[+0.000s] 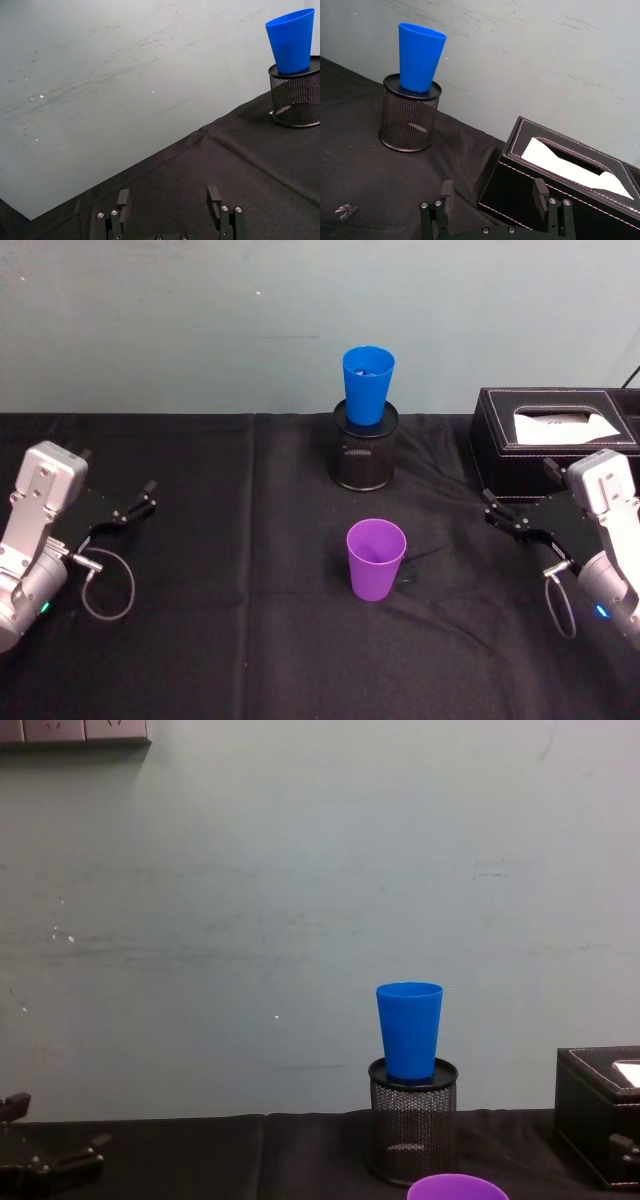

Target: Pick up one cup with a gripper and tap it against the other cup.

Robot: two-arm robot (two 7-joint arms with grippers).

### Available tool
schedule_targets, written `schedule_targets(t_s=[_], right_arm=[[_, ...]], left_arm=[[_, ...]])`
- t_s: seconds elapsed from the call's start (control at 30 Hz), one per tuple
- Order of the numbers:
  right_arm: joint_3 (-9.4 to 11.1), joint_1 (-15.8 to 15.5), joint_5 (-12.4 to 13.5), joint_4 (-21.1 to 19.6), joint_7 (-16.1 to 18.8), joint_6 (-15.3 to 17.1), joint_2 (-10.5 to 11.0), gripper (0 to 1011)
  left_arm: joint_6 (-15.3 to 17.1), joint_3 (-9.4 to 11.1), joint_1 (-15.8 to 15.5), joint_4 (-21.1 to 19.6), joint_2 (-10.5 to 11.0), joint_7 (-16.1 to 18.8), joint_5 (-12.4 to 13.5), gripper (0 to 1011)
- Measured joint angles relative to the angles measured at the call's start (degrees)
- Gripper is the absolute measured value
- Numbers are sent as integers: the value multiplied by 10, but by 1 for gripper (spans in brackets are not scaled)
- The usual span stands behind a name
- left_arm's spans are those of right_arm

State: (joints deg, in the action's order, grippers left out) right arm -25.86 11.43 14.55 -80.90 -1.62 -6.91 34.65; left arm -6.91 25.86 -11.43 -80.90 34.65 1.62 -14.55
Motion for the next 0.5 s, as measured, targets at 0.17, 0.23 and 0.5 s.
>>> schedule_targets(t_s=[0.17,0.23,0.5], right_arm=[[0,0,0,0,0,0,0,1004],[0,0,0,0,0,0,0,1004],[0,0,0,0,0,0,0,1004]], left_arm=[[0,0,0,0,0,0,0,1000],[0,0,0,0,0,0,0,1000],[0,0,0,0,0,0,0,1000]])
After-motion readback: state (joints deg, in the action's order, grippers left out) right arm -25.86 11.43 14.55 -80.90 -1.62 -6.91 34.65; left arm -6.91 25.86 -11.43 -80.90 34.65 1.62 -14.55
